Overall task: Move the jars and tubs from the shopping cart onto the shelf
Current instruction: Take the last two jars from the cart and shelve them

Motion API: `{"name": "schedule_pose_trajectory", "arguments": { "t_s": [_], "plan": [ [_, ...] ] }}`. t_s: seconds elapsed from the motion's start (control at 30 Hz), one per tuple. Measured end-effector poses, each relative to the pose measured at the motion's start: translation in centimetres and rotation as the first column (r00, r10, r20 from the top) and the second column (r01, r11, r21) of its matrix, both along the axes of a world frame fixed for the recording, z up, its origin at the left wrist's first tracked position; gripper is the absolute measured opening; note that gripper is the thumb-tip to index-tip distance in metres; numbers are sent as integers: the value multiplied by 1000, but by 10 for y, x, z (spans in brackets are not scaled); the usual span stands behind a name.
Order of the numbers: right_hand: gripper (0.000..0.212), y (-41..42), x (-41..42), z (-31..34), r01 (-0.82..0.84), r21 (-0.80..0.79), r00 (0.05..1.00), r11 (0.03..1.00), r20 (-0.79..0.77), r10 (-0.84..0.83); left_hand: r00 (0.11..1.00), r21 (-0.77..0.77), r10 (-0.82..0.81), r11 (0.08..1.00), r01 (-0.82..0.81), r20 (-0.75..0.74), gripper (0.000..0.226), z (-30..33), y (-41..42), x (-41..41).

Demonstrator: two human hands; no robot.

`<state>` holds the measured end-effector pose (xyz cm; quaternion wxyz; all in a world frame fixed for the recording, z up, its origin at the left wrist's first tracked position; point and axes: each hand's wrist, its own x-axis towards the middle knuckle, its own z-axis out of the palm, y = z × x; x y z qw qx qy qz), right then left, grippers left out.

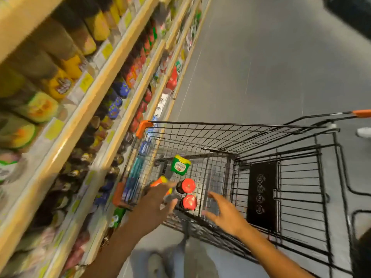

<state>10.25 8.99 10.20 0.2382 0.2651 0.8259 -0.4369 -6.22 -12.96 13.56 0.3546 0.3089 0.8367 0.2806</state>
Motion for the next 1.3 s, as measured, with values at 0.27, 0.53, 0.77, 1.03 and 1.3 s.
{"name": "schedule_pose_trajectory", "arguments": {
  "t_s": [0.27, 0.53, 0.77, 1.03, 1.3],
  "plan": [
    [91, -11, -14, -154, 103, -146, 989, 984, 117, -86, 997, -57, 1, 998, 4, 81, 60, -99, 27, -16],
    [89, -34, -12, -234, 183, -203, 982, 962, 79, -171, 993, -75, -15, 997, 25, 120, 65, -126, 37, -26],
    [73, -42, -18, -254, 240, -160, 968, 958, -33, -248, 992, -109, -48, 992, 61, 115, 51, -154, 35, -30],
    [70, -25, -4, -235, 269, -183, 956, 946, -71, -285, 976, -154, -92, 980, 123, 197, 68, -184, 64, -36],
    [81, 25, 35, -219, 325, -119, 941, 938, -59, -333, 977, -233, 11, 972, 40, 211, 98, -238, 88, -28]
  ]
}}
